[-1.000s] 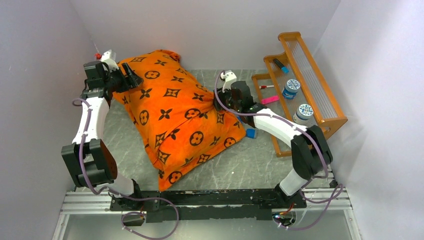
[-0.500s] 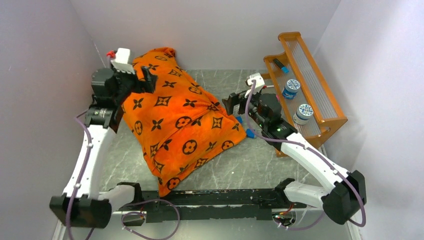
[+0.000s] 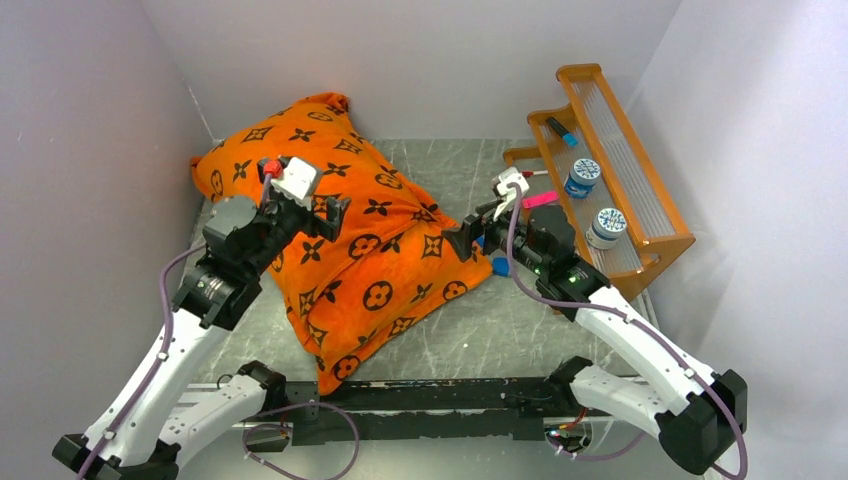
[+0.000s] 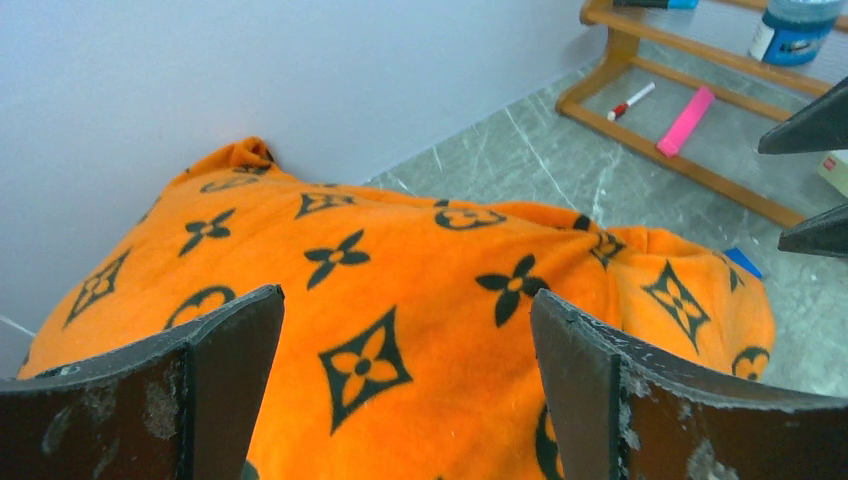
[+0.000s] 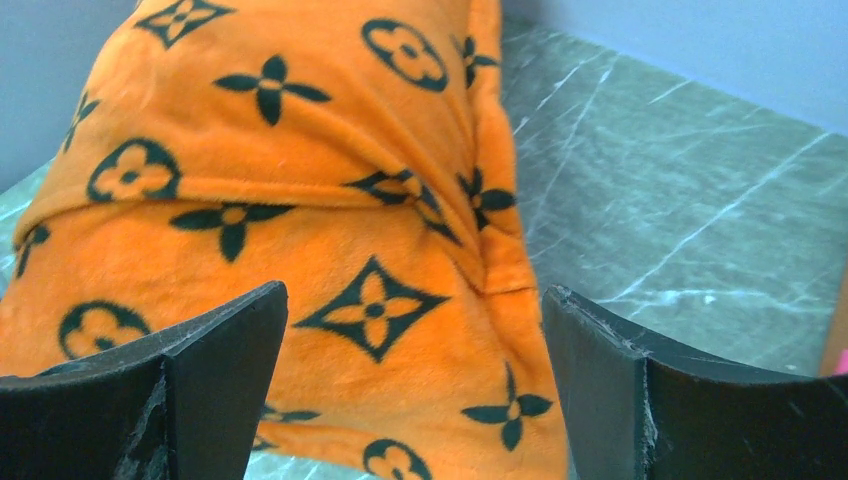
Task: Remove the pillowcase from the pillow
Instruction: Remove the pillow from the pillowcase.
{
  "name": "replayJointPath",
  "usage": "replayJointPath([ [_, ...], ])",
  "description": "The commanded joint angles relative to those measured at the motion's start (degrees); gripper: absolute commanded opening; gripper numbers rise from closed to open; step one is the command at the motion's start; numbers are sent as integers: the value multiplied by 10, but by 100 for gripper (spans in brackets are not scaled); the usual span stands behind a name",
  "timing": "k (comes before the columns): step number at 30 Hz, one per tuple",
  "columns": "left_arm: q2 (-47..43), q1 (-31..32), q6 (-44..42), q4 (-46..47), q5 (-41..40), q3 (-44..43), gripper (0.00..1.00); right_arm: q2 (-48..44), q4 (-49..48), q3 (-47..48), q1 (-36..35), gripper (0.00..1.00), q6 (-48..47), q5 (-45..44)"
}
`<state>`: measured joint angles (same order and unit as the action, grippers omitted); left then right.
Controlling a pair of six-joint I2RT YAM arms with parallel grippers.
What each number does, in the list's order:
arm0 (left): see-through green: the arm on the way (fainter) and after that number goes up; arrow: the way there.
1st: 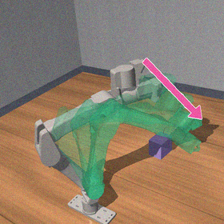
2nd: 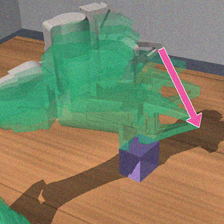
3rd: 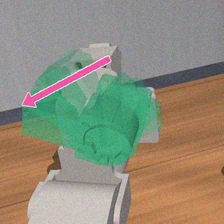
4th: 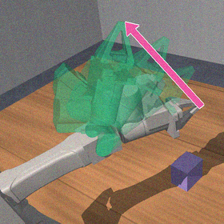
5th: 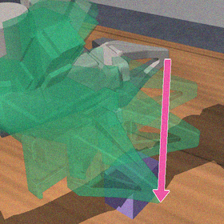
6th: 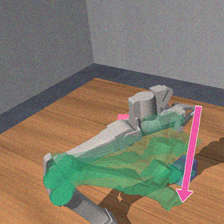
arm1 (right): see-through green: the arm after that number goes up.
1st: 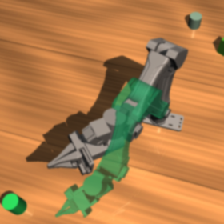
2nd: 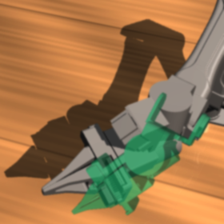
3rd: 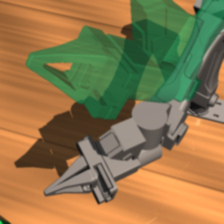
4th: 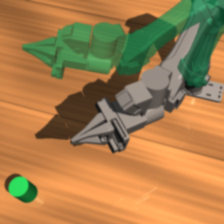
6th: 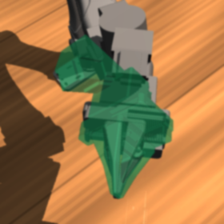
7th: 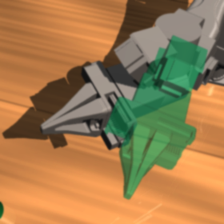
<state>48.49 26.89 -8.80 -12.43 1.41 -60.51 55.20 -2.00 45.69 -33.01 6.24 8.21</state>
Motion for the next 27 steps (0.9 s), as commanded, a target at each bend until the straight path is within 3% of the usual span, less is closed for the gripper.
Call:
replayJointPath([
  [1, -8, 5, -6, -47, 7, 21, 98, 0, 17, -4, -24, 100, 3, 52],
  [13, -14, 5, 29, -120, 182, 76, 97, 15, 23, -18, -135, 100, -58, 15],
  [27, -10, 5, 14, -91, 123, 151, 98, 14, -69, -74, -156, 100, -95, 58],
])
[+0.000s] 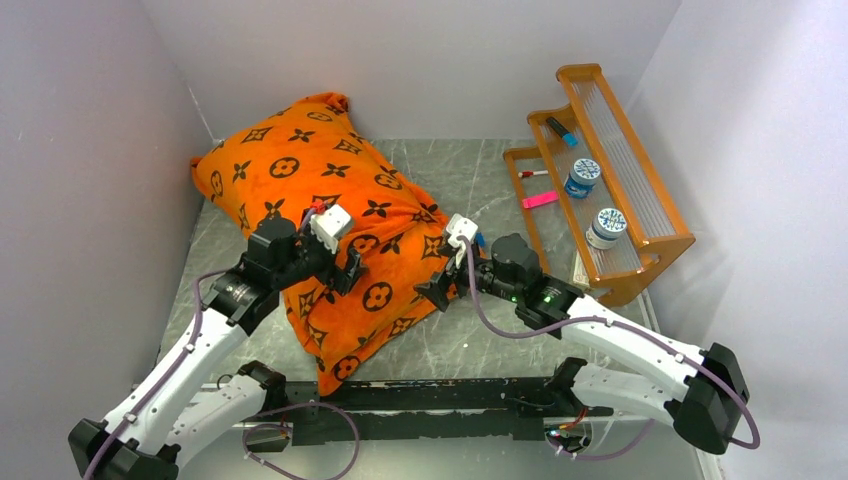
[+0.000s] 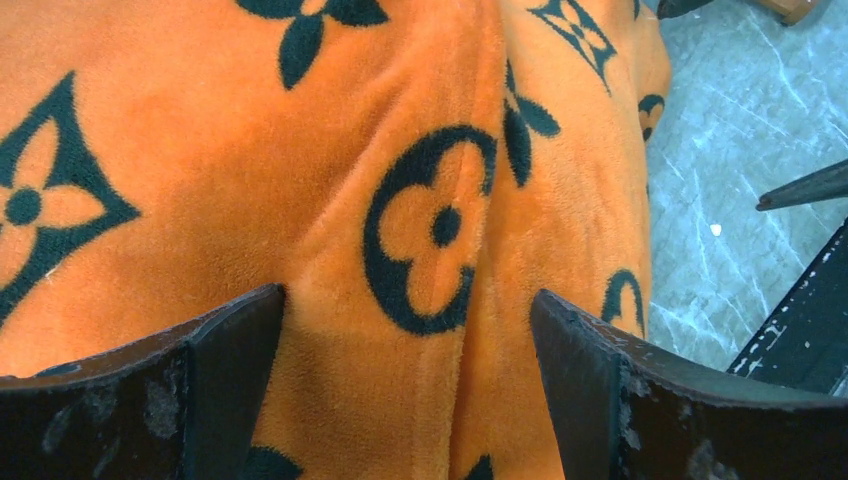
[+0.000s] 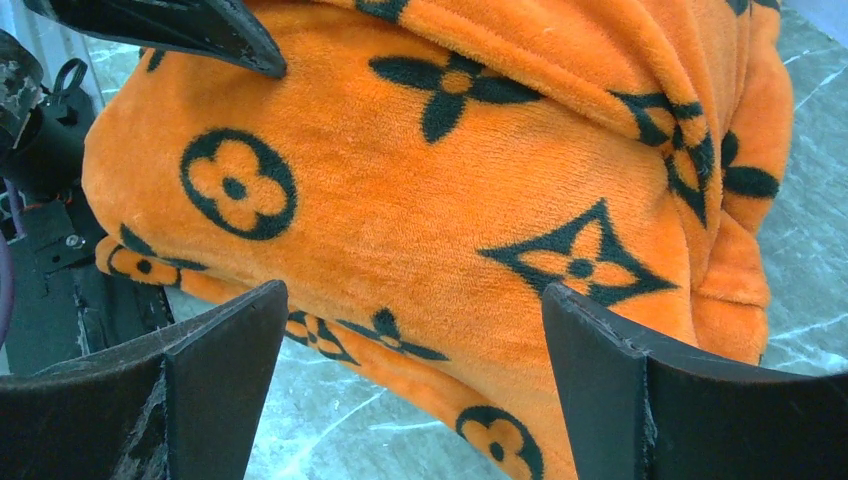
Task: Remove the pillowcase from the pillow
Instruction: Remove the pillow from the pillowcase.
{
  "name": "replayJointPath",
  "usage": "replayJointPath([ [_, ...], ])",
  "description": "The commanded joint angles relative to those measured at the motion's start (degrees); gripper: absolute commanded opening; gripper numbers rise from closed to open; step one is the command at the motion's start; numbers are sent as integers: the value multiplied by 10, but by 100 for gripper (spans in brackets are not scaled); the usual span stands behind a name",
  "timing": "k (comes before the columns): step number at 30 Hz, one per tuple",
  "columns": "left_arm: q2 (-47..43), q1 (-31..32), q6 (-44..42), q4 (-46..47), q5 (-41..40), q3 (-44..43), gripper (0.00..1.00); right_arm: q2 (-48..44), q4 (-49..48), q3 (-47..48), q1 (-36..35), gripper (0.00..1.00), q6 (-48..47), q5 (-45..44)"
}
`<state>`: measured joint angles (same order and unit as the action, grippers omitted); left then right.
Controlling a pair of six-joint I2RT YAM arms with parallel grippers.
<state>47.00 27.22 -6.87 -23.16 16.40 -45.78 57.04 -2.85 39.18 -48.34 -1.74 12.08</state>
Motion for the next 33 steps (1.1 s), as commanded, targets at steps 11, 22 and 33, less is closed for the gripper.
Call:
replayJointPath([
  [11, -4, 2, 30, 11, -232, -6, 98, 37, -117, -3, -3, 100, -23, 71],
  [22, -58, -8, 54, 49, -260, 28, 98, 113, -159, 49, -17, 100, -59, 116],
  [33, -52, -30, 61, 47, -202, 34, 90, 209, -79, 176, -44, 95, -179, 176],
])
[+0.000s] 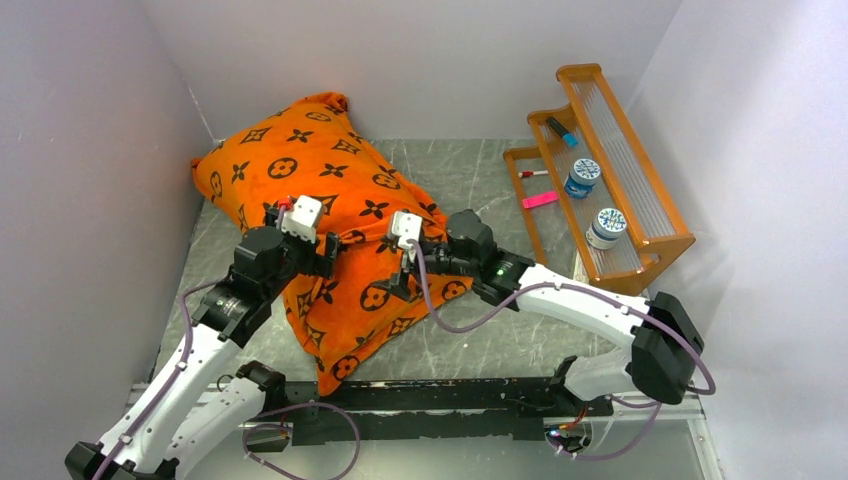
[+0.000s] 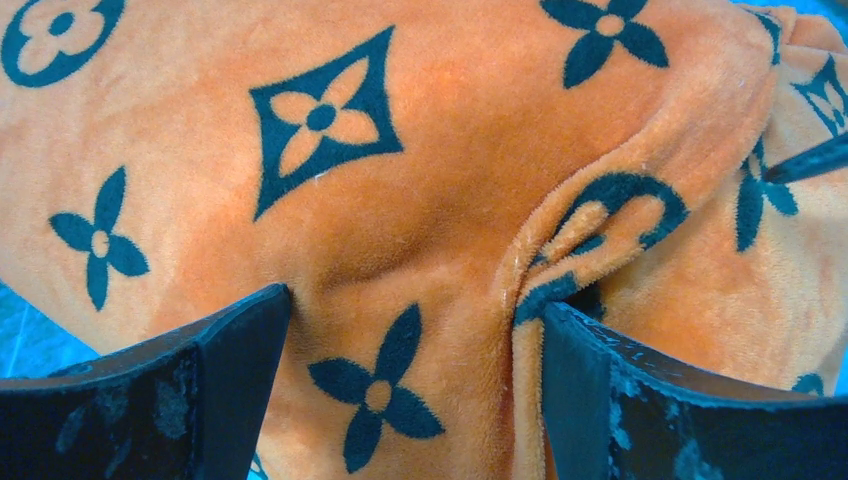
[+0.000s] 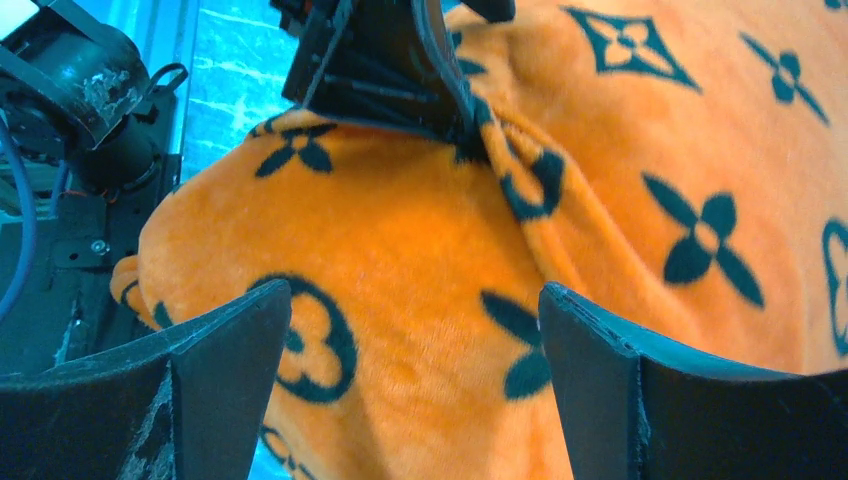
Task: Remove the pillowcase from the pillow
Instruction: Remove the pillow from the pillowcase.
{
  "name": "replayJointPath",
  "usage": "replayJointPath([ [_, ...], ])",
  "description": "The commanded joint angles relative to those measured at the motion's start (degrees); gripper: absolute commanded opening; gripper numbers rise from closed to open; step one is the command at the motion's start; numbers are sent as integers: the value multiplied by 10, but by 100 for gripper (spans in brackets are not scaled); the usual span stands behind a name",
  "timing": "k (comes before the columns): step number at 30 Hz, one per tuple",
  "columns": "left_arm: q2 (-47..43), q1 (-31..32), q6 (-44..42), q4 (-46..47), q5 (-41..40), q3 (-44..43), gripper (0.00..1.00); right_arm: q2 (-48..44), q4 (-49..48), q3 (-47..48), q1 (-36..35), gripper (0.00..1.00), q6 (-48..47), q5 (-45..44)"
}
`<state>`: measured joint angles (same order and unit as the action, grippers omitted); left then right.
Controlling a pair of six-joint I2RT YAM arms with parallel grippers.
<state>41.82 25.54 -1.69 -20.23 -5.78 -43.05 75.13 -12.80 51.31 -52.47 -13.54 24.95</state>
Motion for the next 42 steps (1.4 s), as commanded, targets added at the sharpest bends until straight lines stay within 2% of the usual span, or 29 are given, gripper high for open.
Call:
replayJointPath([
  [1, 1, -15, 9, 18, 28, 7, 89, 36, 28, 65, -4, 95, -68, 54],
  [9, 12, -24, 13, 14, 53, 12, 87, 97, 95, 141, -15, 93, -111, 108],
  [17, 19, -33, 13, 12, 53, 12, 85, 133, 125, 185, -25, 92, -146, 99],
  [24, 19, -37, 13, 11, 53, 13, 84, 177, 126, 209, -23, 93, -178, 10],
  [27, 19, -37, 14, 10, 53, 13, 84, 201, 163, 227, -23, 92, -192, -25],
  [31, 19, -37, 14, 12, 53, 15, 84, 199, 157, 211, -24, 92, -192, -44],
  [35, 23, -38, 13, 13, 51, 16, 85, 190, 199, 213, -24, 70, -191, -32],
  [42, 31, -38, 13, 10, 48, 16, 85, 140, 231, 157, -25, 9, -169, -27],
])
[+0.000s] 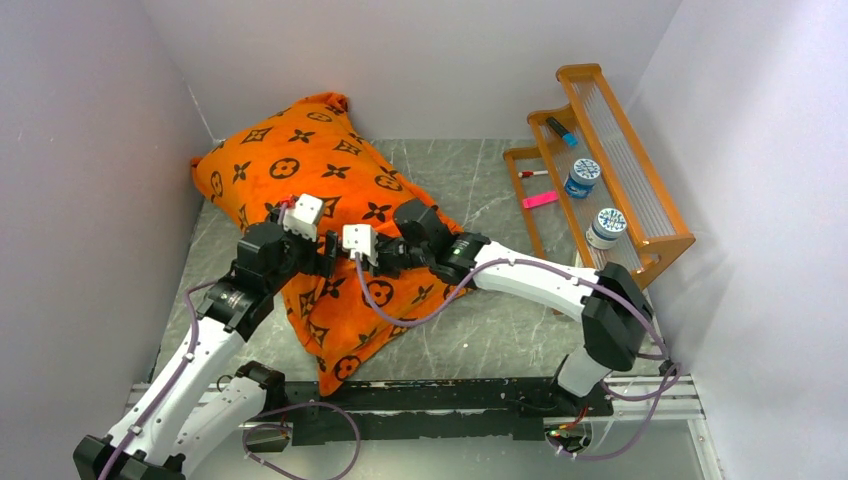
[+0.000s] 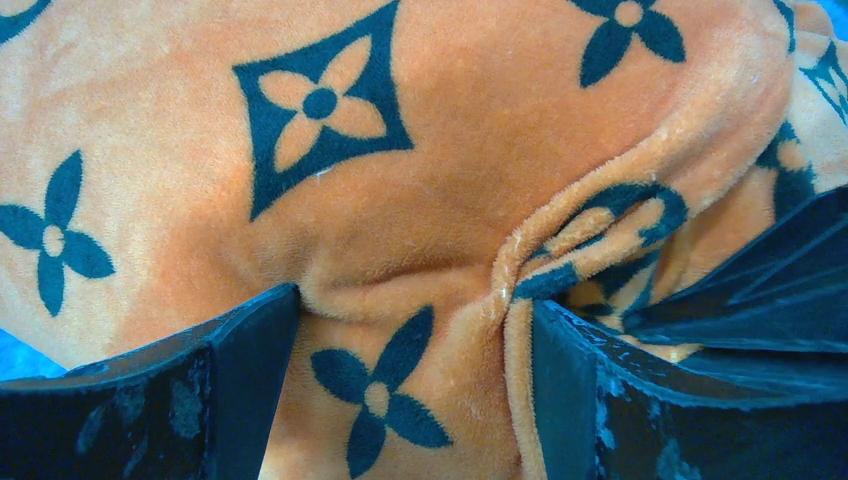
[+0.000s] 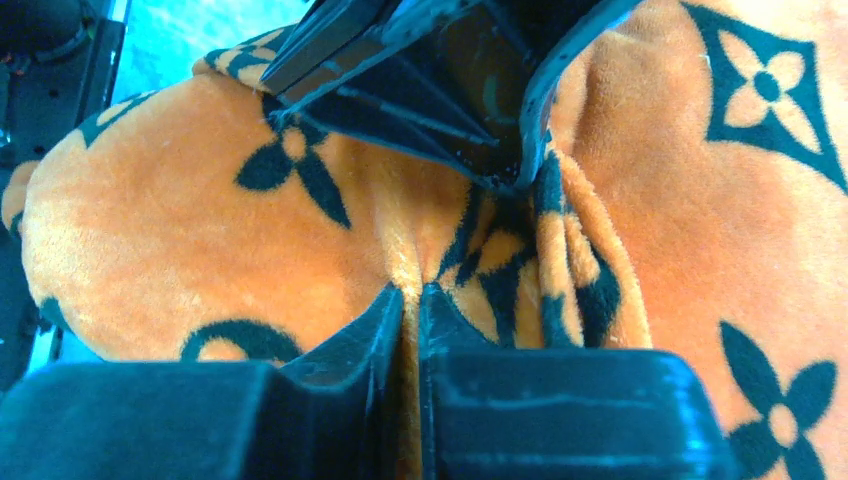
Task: Remove the pillowcase from the pillow
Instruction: Remove the pillow from the pillowcase.
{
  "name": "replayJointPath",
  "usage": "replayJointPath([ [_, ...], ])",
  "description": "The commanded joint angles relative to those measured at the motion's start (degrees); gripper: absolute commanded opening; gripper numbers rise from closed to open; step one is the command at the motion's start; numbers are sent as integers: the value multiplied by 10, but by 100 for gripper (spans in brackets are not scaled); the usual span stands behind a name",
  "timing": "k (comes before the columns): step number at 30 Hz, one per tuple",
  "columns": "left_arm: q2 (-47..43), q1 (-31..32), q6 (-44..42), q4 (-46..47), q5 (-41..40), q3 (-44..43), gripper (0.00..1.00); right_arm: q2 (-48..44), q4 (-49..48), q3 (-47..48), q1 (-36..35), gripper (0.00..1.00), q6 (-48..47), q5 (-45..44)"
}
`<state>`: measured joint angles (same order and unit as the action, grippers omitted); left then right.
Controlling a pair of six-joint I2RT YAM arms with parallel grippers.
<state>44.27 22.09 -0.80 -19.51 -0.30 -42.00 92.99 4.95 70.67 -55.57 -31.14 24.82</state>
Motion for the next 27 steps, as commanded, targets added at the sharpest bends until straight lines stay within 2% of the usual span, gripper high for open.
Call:
replayJointPath([
  [1, 8, -4, 4, 3, -7, 5, 85, -49, 55, -47, 6, 2, 10, -30],
  [2, 10, -4, 4, 3, -5, 4, 85, -59, 56, -56, 5, 0, 12, -34],
  [10, 16, -4, 19, 2, -9, 5, 85, -123, 89, -111, -4, 0, 43, -34],
  [19, 30, -5, 26, 1, -4, 3, 85, -165, 91, -213, -62, 0, 134, -25],
  [23, 36, -5, 25, 1, -1, 2, 85, -194, 92, -245, -74, 0, 164, -47],
  [27, 35, -5, 22, 2, 8, 3, 85, -201, 104, -232, -75, 0, 165, -97],
])
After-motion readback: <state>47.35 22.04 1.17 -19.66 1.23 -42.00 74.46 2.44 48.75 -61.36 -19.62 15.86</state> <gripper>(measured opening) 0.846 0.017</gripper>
